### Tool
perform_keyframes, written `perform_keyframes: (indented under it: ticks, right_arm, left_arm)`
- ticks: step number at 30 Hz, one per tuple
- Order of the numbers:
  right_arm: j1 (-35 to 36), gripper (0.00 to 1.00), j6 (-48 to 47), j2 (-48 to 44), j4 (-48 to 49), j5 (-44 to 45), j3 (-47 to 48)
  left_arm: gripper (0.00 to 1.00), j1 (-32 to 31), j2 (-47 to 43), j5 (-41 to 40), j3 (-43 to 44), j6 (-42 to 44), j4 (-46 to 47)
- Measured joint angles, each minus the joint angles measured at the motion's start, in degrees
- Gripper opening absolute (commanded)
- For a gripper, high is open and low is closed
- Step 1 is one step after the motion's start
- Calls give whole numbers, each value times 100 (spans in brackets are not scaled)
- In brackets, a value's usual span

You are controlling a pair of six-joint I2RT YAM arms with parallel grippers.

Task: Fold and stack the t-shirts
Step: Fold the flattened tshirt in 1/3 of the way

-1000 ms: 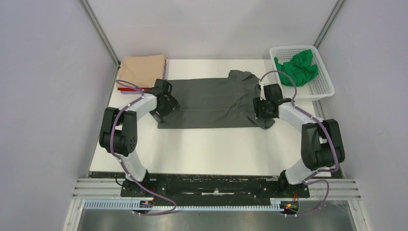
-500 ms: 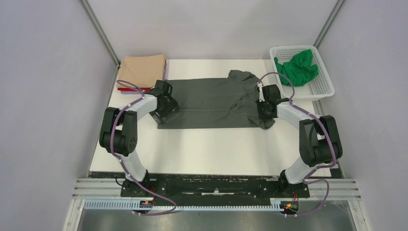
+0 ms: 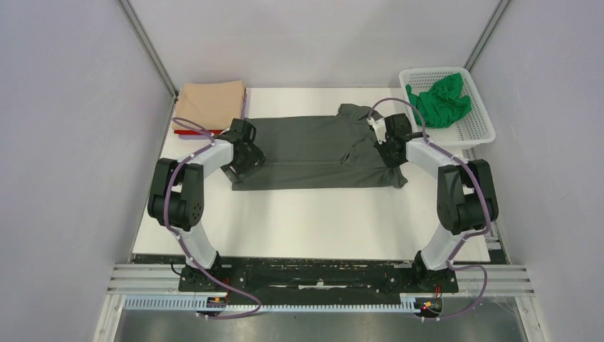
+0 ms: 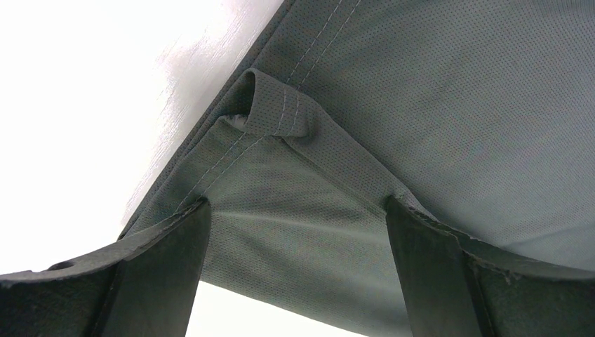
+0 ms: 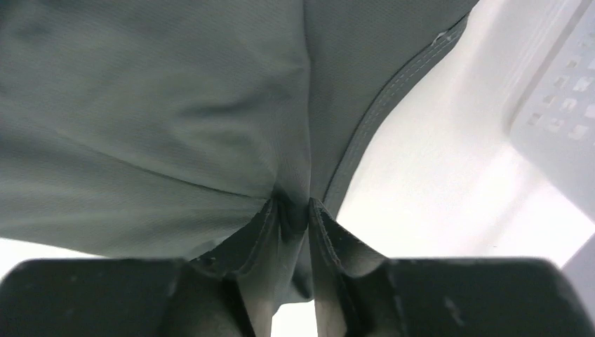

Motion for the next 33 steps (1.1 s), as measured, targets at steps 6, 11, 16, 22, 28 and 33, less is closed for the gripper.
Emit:
perform_keyframes:
  ticks: [6,11,16,22,28,33]
  right_arm:
    - [-2,87,-260,424,-109,896,334]
    - [46,98,-212,70,-50,879,442]
    - [315,98,22,-785,168,210,402]
    - [450,98,579,-896,573,-361,295]
    - [605,98,1073,-184,863,-553,262]
    - [750,98,1390,315,946,-551,170]
  left_arm:
    - [100,2,9,-15,15,0,-26]
    - [100,2,-33,-15,15,11,-48]
    - [100,-52,-278,-4,15,66,-85]
    - [100,-153,-446,44,319,68,-81]
    - [100,-184,-142,188,566,70,98]
    - [100,-192,125,129,566,85,-24]
